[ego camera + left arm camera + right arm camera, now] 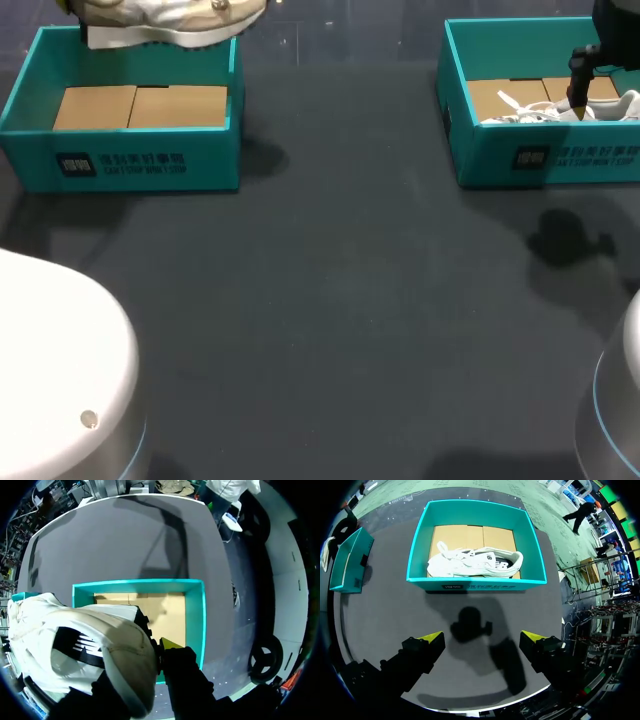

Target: Take the shoe out of the shoebox, open the shoe tongue, remove and reinsert the insole, then place the shoe into the shoebox

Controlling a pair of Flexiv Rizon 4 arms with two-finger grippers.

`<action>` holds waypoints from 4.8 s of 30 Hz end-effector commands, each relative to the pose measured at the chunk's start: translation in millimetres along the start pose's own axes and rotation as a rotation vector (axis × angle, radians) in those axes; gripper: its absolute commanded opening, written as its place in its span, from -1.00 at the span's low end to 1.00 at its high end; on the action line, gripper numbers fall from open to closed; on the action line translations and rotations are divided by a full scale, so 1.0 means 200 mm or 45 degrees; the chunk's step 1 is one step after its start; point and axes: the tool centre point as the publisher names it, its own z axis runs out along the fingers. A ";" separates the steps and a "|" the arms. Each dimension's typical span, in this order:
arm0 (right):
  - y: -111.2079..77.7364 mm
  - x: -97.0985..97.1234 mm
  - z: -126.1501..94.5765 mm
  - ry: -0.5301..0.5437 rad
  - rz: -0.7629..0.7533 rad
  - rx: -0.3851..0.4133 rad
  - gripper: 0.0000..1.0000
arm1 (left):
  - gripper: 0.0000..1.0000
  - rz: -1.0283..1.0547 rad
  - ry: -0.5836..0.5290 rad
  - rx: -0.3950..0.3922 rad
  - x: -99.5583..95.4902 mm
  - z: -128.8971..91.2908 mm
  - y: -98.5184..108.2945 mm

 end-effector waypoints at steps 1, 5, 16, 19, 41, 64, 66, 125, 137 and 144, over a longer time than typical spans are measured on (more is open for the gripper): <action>0.00 0.00 0.00 -0.001 0.001 -0.001 1.00 | -1.00 0.004 0.034 -0.374 -0.10 0.02 -0.47; 0.00 0.00 0.00 -0.001 0.001 -0.001 1.00 | -1.00 0.010 0.030 -0.375 -0.20 0.05 -0.65; 0.00 0.00 0.00 -0.001 0.001 -0.001 1.00 | -1.00 0.044 0.021 -0.392 -0.46 0.15 -1.10; 0.00 0.00 0.00 -0.001 0.001 -0.001 1.00 | -1.00 0.041 0.026 -0.426 -0.53 0.19 -1.20; 0.00 0.00 0.00 -0.001 0.001 -0.001 1.00 | -1.00 0.097 0.046 -0.422 -0.93 0.54 -1.48; 0.00 0.00 0.00 -0.001 0.001 -0.001 1.00 | -1.00 0.124 0.098 -0.155 -1.32 0.88 -1.61; 0.00 0.00 0.00 -0.001 0.001 -0.001 1.00 | -1.00 0.123 0.103 -0.146 -1.35 0.90 -1.61; 0.00 0.00 0.00 -0.001 0.001 -0.001 1.00 | 1.00 -0.300 -0.352 0.361 -1.12 0.57 -1.67; 0.00 0.00 0.00 -0.001 0.001 -0.001 1.00 | 1.00 -0.585 -0.409 0.512 -1.05 0.55 -1.60; 0.00 0.00 0.00 -0.001 0.001 -0.001 1.00 | 1.00 -1.286 -0.667 0.759 -0.91 0.60 -1.51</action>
